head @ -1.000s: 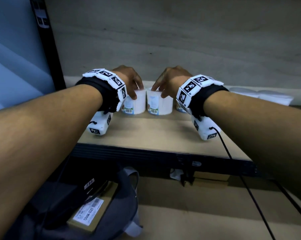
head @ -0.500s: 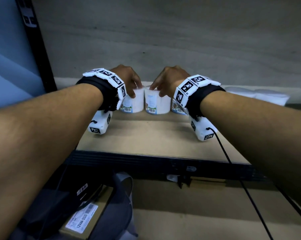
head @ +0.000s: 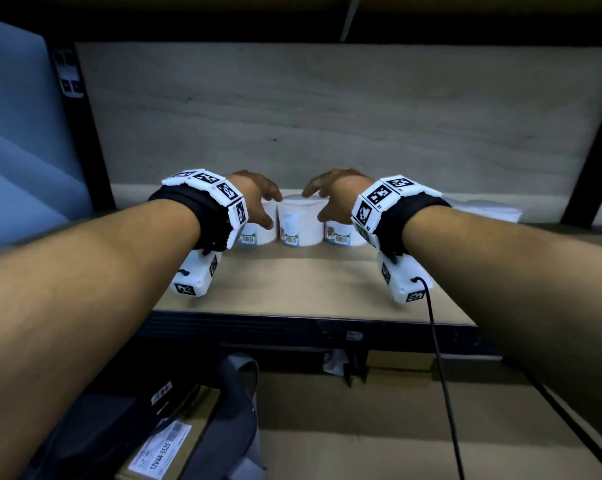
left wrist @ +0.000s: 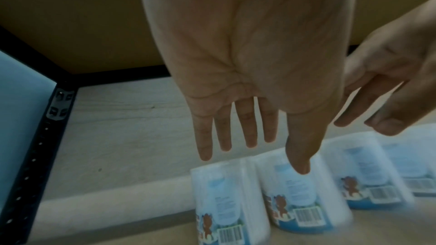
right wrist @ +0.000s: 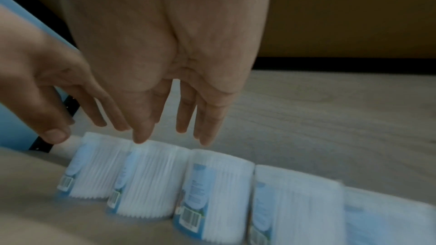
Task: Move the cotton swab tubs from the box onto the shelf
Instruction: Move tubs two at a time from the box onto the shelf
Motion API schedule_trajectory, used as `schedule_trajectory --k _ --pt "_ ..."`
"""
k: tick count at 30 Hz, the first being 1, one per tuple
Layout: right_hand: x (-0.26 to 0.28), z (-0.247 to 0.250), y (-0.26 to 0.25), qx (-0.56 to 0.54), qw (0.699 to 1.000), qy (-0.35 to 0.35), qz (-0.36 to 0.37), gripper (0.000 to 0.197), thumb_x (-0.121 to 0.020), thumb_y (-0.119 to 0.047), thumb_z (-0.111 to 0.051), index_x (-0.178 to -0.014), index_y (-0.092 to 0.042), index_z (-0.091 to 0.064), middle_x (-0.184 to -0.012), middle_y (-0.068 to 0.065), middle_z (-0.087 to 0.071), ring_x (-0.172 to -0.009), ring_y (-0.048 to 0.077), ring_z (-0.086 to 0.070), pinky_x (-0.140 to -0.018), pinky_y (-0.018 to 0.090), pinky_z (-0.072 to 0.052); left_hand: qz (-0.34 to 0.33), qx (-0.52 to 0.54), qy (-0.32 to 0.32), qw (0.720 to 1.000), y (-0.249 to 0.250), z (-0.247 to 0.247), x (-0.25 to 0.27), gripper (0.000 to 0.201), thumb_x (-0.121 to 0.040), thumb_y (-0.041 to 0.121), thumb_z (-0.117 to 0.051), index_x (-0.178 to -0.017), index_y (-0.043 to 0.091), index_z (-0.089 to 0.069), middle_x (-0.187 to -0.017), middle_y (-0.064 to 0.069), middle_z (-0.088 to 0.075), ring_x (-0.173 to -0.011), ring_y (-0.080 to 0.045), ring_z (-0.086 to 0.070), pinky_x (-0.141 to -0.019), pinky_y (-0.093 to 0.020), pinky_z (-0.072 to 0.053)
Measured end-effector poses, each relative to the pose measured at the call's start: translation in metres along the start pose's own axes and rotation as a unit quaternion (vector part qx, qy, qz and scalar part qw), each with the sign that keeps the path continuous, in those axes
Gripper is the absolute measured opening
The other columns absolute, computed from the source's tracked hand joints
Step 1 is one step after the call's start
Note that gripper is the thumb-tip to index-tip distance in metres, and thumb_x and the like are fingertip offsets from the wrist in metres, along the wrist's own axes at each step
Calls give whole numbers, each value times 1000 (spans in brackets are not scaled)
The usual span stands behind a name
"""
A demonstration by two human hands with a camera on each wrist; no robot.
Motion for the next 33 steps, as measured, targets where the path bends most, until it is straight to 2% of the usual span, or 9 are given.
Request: schedule_trajectory --k 5,8,11,16,20,25,27,29,33 --pt "45 23 11 8 1000 17 -18 51 -81 -25 -76 -129 -34 -60 -130 4 -61 -119 24 -55 -93 27 -43 -42 2 2 999 32 11 30 51 -79 37 -76 -128 30 -60 -128 11 -62 -109 -15 -61 -93 -26 -46" --pt "77 36 18 20 999 19 -26 49 -83 -25 -74 -130 -32 -60 -128 2 -62 -122 24 -50 -97 30 -42 -56 5 -12 998 50 12 46 48 -78 42 -76 -123 34 -61 -124 14 -63 -94 -10 -59 -91 -27 -47" --pt "110 43 26 25 999 15 -38 50 -84 -25 -75 -131 -31 -60 -127 0 -63 -123 24 -49 -98 30 -41 -69 19 -14 997 70 13 67 46 -78 44 -74 -121 35 -62 -122 17 -64 -90 -7 -57 -95 -30 -48" --pt "173 40 38 13 998 10 -68 47 -81 -28 -77 -126 -33 -62 -121 -5 -65 -120 23 -53 -95 30 -42 -111 56 -32 992 111 6 108 45 -81 41 -75 -122 31 -63 -119 15 -64 -89 -7 -58 -83 -21 -40" --pt "219 26 45 -9 996 -4 -91 46 -81 -30 -78 -124 -34 -64 -122 -4 -63 -112 18 -58 -84 24 -42 -131 80 -50 987 139 -8 137 44 -79 41 -76 -120 32 -64 -117 14 -66 -88 -7 -60 -92 -26 -46" --pt "258 5 52 -23 992 -28 -118 45 -79 -33 -79 -121 -37 -64 -118 -6 -65 -110 17 -60 -95 31 -49 -156 83 -68 982 169 -28 165 43 -81 39 -74 -122 31 -63 -118 15 -65 -90 -6 -59 -89 -23 -44" --pt "270 -1 54 -9 992 -36 -122 45 -80 -35 -77 -123 -37 -63 -119 -6 -66 -111 18 -60 -95 33 -49 -164 80 -78 980 180 -38 172 43 -82 39 -74 -123 31 -63 -118 14 -65 -93 -6 -58 -90 -22 -43" --pt "279 -8 54 8 992 -43 -120 47 -81 -33 -76 -126 -33 -62 -124 -4 -64 -113 19 -60 -94 29 -49 -168 78 -85 979 187 -48 178 45 -82 40 -73 -124 31 -62 -120 12 -65 -97 -6 -57 -91 -23 -44" --pt "295 -27 59 -2 990 -67 -127 51 -82 -32 -76 -131 -32 -60 -129 -3 -61 -116 19 -58 -93 29 -47 -176 90 -115 974 201 -78 188 49 -82 43 -73 -128 30 -60 -122 11 -63 -112 -11 -57 -98 -29 -46"
Point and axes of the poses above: each hand's wrist, its own x-axis away from the middle knuckle, its own z-axis out of the back of the hand, y = z × x, the point moved 7 cm from there along -x, towards the middle knuckle
